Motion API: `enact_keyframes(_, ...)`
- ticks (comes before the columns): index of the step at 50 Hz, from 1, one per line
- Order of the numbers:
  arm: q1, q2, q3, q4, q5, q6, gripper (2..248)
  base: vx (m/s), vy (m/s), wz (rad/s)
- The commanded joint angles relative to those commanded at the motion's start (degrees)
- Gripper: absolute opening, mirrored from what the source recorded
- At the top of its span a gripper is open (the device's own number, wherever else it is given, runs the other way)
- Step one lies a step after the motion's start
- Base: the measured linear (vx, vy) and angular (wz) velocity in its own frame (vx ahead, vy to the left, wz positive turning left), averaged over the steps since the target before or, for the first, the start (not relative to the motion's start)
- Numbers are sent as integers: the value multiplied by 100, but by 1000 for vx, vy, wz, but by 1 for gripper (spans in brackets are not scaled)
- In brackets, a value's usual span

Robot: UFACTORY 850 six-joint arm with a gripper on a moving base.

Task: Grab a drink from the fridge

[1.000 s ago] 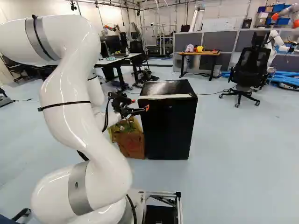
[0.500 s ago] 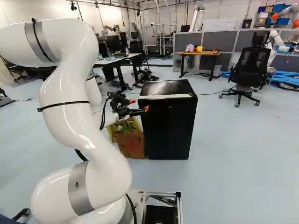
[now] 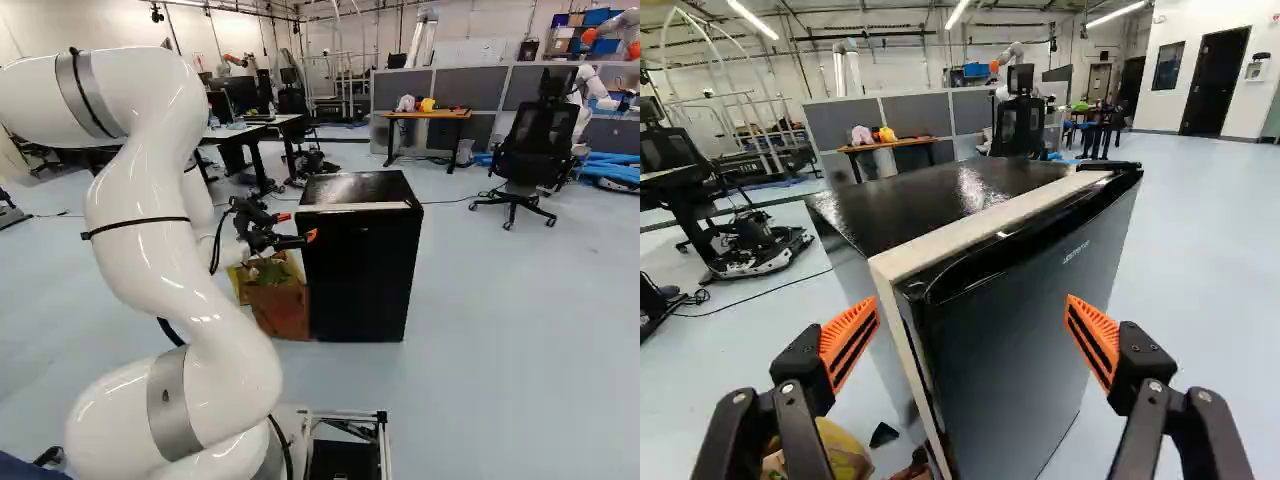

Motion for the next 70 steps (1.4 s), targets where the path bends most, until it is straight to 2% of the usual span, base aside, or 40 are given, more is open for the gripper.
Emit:
enact_keyframes(25, 9, -80, -141, 310, -52, 0, 247, 0, 0, 0)
enact_keyframes(70, -11, -191, -342, 310, -52, 0, 247, 0, 0, 0)
